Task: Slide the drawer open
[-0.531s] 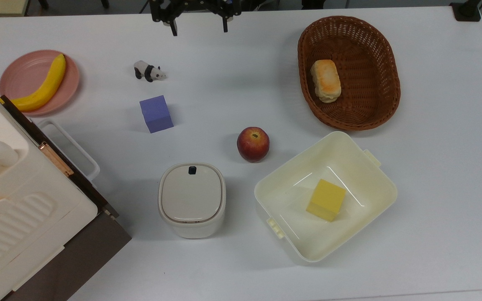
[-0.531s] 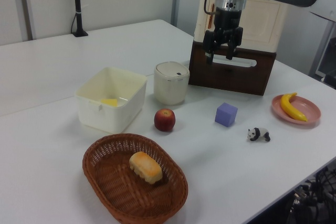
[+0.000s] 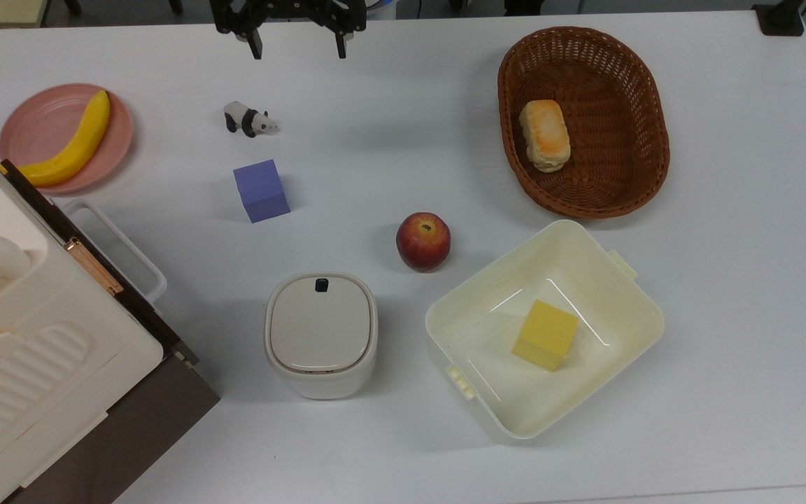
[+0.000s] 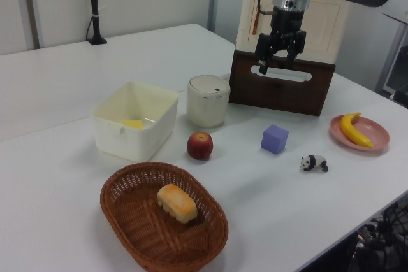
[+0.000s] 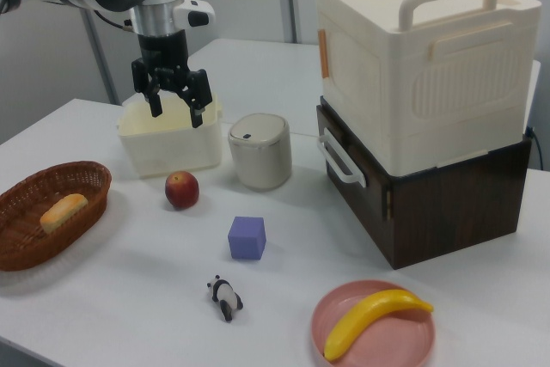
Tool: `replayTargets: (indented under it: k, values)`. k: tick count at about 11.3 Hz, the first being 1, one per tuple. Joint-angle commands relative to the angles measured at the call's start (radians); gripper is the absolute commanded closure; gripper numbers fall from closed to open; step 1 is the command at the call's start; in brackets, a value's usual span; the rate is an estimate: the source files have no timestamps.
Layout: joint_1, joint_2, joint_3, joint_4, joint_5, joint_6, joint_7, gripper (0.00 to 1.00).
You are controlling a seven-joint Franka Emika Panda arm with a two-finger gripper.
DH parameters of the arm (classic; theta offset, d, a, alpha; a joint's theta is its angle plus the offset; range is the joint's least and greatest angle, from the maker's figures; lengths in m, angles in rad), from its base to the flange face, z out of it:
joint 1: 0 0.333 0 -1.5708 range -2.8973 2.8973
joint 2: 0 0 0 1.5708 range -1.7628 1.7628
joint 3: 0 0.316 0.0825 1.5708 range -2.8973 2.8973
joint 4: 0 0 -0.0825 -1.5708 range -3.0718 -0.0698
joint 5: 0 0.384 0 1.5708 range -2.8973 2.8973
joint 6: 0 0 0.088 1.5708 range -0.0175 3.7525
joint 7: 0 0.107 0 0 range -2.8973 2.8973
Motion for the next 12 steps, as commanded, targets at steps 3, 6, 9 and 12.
replayTargets:
  k: [3,6,9,12]
  values:
    - [0.009,-0.042,-0.006,-0.048,0.004,0.025,0.003,0.00]
    - [0.011,-0.041,-0.006,-0.050,0.004,0.022,0.001,0.00]
    - [0.011,-0.041,-0.006,-0.051,0.003,0.022,0.000,0.00]
    - [-0.013,-0.036,-0.006,-0.048,-0.026,0.051,-0.227,0.00]
